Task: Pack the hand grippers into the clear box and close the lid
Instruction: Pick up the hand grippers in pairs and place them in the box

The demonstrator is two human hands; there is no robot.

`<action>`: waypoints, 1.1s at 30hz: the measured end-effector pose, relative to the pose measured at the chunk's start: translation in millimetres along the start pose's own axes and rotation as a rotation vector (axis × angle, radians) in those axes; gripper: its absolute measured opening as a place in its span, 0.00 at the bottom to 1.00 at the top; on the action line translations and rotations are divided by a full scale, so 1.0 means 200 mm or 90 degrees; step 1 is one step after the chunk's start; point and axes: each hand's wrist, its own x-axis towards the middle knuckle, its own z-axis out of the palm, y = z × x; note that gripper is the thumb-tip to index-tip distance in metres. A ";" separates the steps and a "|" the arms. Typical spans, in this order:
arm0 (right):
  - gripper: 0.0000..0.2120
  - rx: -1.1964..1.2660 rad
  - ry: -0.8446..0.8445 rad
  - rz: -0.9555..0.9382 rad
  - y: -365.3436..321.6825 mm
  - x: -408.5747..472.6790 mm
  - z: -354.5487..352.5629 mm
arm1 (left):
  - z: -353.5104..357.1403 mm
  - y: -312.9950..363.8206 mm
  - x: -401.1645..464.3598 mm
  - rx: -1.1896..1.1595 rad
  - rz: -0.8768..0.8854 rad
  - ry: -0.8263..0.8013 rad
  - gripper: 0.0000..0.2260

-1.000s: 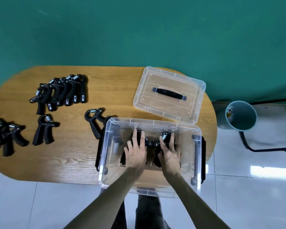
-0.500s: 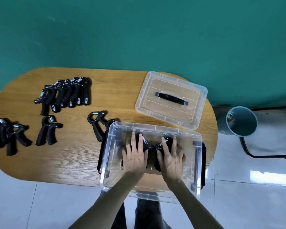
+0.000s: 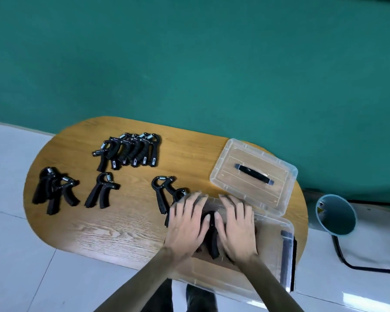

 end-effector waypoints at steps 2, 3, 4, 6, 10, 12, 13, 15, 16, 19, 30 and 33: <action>0.21 0.004 0.001 -0.015 -0.11 0.10 0.01 | -0.05 -0.09 0.03 0.005 -0.036 0.004 0.20; 0.21 0.004 -0.002 -0.024 -0.18 0.15 0.02 | -0.07 -0.15 0.04 0.012 -0.056 -0.004 0.20; 0.21 0.004 -0.007 -0.034 -0.24 0.19 0.05 | -0.09 -0.22 0.05 0.019 -0.075 -0.016 0.20; 0.20 -0.003 -0.027 -0.053 -0.35 0.27 0.11 | -0.13 -0.38 0.05 0.035 -0.110 -0.046 0.21; 0.21 -0.019 -0.097 -0.056 -0.58 0.40 0.28 | -0.16 -0.75 0.01 0.065 -0.170 -0.117 0.22; 0.21 -0.037 -0.123 -0.071 -0.67 0.45 0.36 | -0.16 -0.92 -0.02 0.073 -0.191 -0.141 0.24; 0.21 -0.048 -0.133 -0.081 -0.71 0.48 0.40 | -0.16 -1.00 -0.02 0.074 -0.199 -0.147 0.25; 0.20 -0.067 -0.156 -0.093 -0.78 0.53 0.48 | -0.15 -1.12 -0.04 0.066 -0.203 -0.150 0.24; 0.20 -0.074 -0.162 -0.096 -0.80 0.55 0.52 | -0.14 -1.16 -0.04 0.062 -0.198 -0.146 0.24; 0.20 -0.091 -0.175 -0.104 -0.86 0.62 0.63 | -0.10 -1.27 -0.03 0.056 -0.180 -0.154 0.23; 0.28 -0.111 -0.272 -0.038 -0.89 0.97 1.12 | 0.17 -1.68 0.04 0.088 -0.314 -0.247 0.31; 0.29 -0.079 -0.283 -0.013 -0.86 1.11 1.28 | 0.27 -1.80 0.01 0.095 -0.326 -0.238 0.31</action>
